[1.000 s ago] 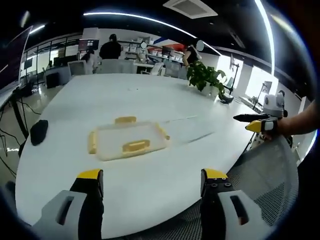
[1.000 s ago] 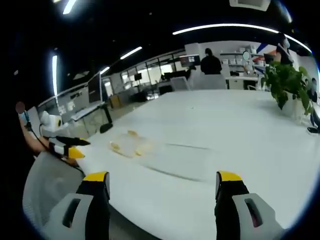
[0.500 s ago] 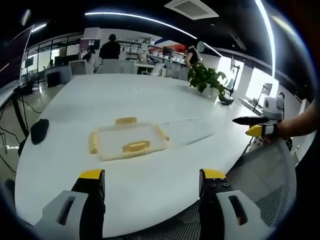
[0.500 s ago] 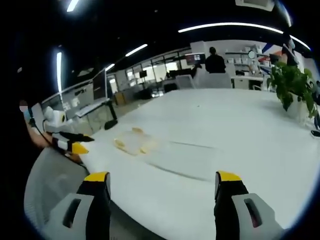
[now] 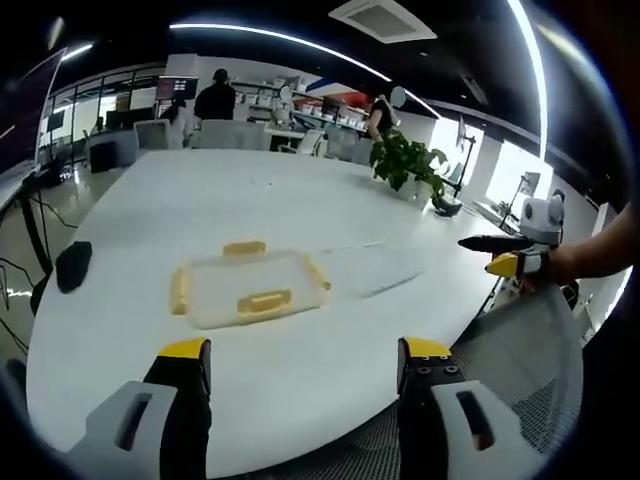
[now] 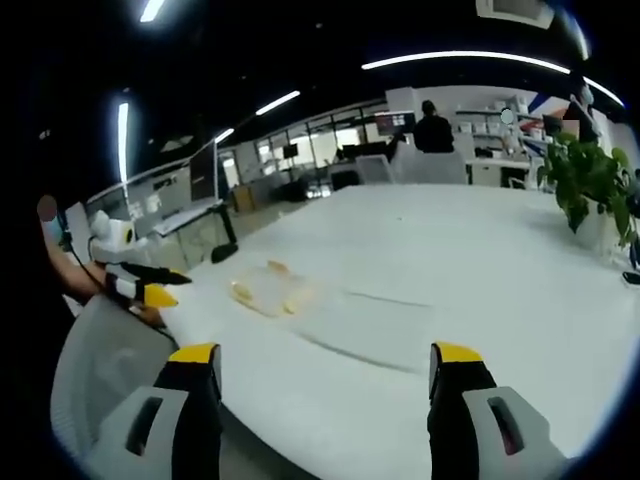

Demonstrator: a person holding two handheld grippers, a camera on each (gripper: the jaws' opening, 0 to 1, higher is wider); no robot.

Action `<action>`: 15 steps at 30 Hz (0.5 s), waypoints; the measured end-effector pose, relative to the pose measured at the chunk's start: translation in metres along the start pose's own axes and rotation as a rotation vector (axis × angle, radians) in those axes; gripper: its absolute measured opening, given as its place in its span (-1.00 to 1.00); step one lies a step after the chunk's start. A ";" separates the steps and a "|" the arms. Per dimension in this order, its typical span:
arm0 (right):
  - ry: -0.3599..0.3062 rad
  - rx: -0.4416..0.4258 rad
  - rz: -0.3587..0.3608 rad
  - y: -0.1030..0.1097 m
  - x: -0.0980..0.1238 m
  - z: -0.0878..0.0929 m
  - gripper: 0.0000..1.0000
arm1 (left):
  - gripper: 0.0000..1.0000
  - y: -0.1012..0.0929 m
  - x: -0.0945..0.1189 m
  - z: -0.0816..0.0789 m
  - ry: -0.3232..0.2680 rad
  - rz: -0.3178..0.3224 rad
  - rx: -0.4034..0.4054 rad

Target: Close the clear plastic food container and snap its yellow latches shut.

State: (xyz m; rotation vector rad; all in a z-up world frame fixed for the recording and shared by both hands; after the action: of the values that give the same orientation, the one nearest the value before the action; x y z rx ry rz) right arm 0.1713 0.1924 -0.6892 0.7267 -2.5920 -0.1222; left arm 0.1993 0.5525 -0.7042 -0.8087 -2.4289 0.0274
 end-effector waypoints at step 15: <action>-0.014 0.005 -0.027 -0.001 -0.007 -0.016 0.69 | 0.34 0.010 -0.004 -0.012 0.010 0.005 -0.006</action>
State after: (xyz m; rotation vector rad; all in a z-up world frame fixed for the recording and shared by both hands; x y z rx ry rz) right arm 0.1839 0.1960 -0.6782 0.7658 -2.5973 -0.1302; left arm 0.2136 0.5564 -0.6984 -0.8159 -2.4184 0.0172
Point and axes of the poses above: the point that each gripper's makers call its tool centre point, and the gripper's own axes: x roughly backward along the fingers, y roughly to its left, z roughly out of its underside, the point moved 9 cm from there along x, roughly backward along the fingers, and after that the axes turned 1 degree about -x, right-handed, at the moved point
